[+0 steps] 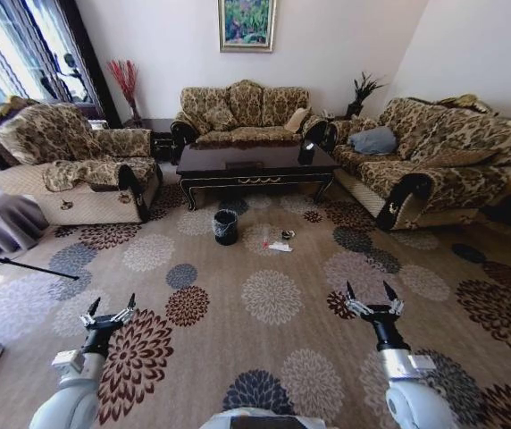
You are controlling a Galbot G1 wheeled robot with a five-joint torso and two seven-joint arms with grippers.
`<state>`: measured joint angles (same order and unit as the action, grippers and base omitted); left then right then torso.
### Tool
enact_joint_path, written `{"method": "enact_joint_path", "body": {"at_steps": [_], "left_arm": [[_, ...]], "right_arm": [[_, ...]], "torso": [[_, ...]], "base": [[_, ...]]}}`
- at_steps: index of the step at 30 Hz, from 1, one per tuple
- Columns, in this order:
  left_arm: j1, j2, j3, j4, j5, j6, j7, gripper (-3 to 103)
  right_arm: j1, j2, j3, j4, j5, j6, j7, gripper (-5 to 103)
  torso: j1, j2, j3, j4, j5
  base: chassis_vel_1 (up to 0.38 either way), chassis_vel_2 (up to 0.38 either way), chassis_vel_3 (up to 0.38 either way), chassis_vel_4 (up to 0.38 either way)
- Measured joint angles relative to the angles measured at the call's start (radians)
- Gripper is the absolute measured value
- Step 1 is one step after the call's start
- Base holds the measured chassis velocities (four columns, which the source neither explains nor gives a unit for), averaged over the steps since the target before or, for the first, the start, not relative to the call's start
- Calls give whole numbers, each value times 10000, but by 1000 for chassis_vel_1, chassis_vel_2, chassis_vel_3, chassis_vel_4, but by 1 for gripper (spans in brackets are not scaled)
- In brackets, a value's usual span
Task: Move to the front of the table and pick up the trash from the floor, then place it into the trash bin.
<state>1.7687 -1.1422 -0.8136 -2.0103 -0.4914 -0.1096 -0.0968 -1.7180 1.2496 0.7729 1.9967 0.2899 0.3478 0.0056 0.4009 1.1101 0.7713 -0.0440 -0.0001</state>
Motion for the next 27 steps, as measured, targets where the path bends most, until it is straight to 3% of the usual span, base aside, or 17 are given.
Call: {"method": "enact_joint_path", "body": {"at_steps": [27], "left_arm": [[192, 57, -70, -60, 147, -106, -42, 100]], "right_arm": [[-146, 138, -52, -12, -81, 66, -17, 100]], "torso": [[-615, -1396, -781, -1, 1]], "base": [[0, 0, 0, 0]]}}
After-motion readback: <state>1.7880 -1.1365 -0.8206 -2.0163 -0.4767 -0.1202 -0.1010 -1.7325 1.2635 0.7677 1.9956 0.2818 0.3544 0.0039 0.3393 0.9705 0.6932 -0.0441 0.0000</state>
